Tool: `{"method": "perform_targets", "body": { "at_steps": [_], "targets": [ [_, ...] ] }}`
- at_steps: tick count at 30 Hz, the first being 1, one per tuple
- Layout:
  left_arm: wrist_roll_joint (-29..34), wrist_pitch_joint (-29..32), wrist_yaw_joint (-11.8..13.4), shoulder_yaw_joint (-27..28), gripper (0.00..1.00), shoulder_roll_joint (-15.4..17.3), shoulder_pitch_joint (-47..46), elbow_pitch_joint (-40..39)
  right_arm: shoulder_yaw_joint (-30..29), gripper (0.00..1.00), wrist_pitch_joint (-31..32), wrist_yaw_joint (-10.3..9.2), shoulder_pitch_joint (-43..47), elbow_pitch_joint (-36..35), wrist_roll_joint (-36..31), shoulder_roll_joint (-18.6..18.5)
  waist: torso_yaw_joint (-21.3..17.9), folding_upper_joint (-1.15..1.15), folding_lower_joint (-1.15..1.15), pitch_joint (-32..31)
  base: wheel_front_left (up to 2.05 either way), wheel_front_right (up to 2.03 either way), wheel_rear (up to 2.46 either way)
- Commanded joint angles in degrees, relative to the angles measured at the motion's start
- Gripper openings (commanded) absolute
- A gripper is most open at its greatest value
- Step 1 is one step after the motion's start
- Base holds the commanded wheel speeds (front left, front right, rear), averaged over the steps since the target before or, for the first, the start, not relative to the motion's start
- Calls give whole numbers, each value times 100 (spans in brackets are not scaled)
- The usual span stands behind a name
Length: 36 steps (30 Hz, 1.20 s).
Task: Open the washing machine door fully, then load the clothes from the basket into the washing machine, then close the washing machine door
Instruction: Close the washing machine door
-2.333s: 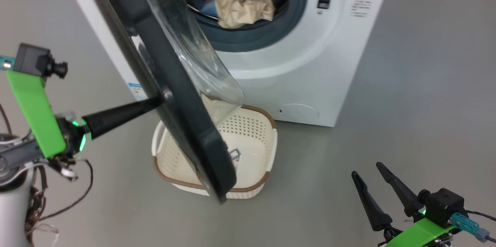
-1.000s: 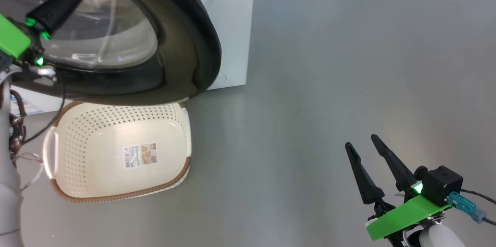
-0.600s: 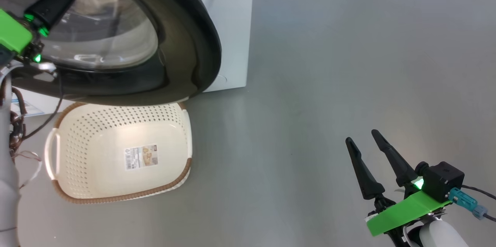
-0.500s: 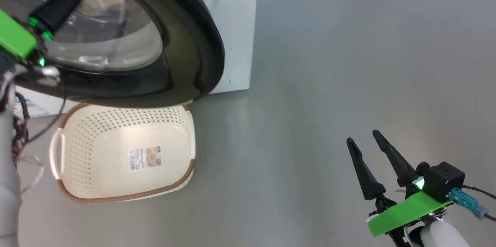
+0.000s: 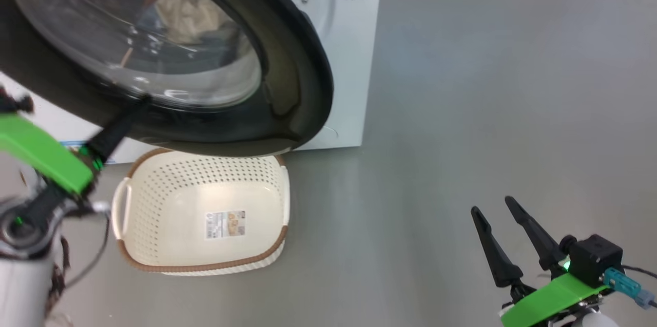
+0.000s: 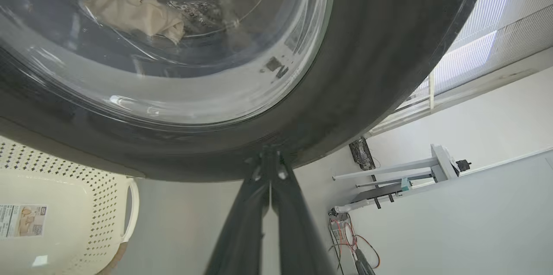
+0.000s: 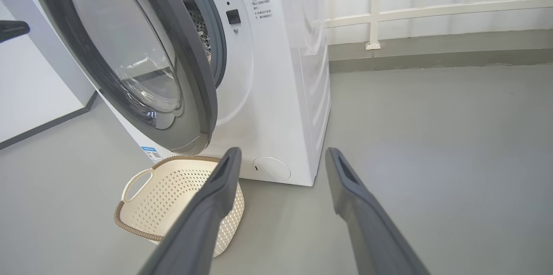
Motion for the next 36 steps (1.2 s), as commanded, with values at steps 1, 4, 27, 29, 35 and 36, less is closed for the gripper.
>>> {"method": "perform_targets", "body": {
  "at_steps": [1, 4, 27, 29, 35, 36],
  "targets": [
    [-38, -90, -23, 174, 35, 306, 71, -190, 61, 100, -28, 9, 64, -117, -19, -81, 183, 0, 0, -181, 0, 0, 0],
    [-34, -335, -23, 138, 47, 377, 480, -289, 58, 100, -28, 9, 130, -123, -10, -108, 232, 0, 0, -226, 0, 0, 0],
    [278, -2698, -23, -459, 100, 772, 2989, -890, -263, 100, -28, 9, 660, -115, 35, -258, -86, 0, 0, -477, 0, 0, 0],
    [371, -2873, -23, -502, 100, 802, 3027, -871, -283, 100, -28, 9, 674, -118, 36, -258, -103, 0, 0, -480, 0, 0, 0],
    [852, -3935, -23, -894, 100, 880, 3195, -640, -310, 100, -28, 9, 731, -120, 40, -265, -215, 0, 0, -520, 0, 0, 0],
    [961, -4128, -23, -962, 100, 904, 3210, -549, -308, 100, -28, 9, 734, -116, 41, -269, -231, 0, 0, -527, 0, 0, 0]
  ]
}}
